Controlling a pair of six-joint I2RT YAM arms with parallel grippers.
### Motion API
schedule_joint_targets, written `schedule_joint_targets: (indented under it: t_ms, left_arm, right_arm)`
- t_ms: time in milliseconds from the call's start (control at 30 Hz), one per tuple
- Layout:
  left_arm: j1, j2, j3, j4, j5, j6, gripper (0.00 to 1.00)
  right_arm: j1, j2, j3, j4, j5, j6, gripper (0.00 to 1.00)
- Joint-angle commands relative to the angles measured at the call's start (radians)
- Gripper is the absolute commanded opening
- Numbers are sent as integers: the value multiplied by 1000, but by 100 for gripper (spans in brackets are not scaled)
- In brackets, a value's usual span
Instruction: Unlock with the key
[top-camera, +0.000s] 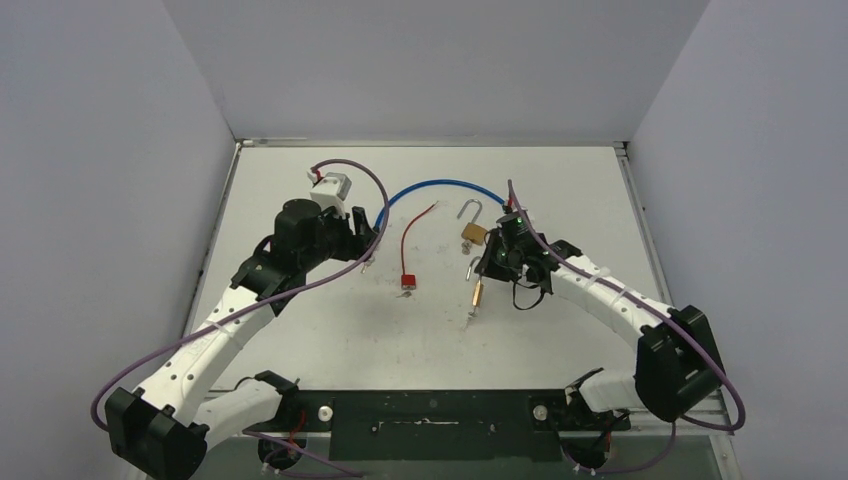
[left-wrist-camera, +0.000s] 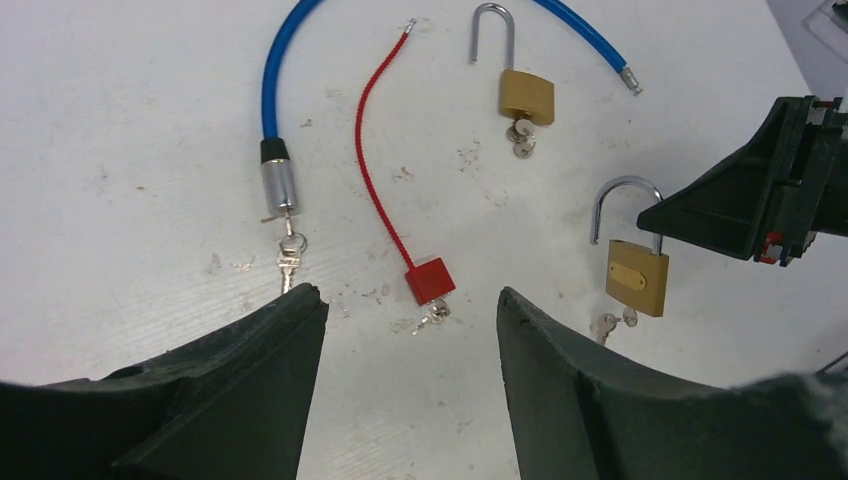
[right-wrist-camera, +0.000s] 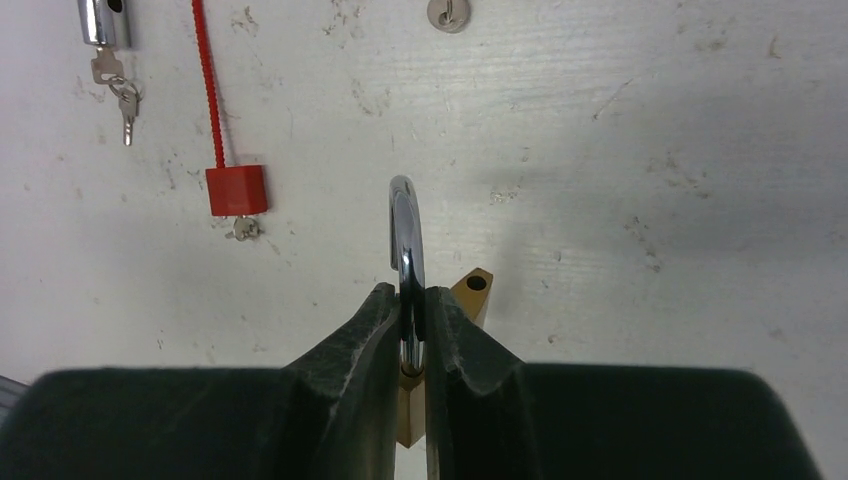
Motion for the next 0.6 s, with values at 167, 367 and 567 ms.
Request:
schedule_joint_targets:
  t_ms: [167, 367, 567]
  left_arm:
    - [4, -2, -4, 32, -92, 63, 62]
    - [5, 22, 13, 22, -91, 37, 62]
    - [5, 28, 48, -9, -76, -17, 63]
  right_arm:
    - [-76, 133, -44, 395, -195, -80, 9]
    - [-96, 239, 8, 394, -171, -157, 42]
    - [-96, 155, 34, 286, 9, -216, 66]
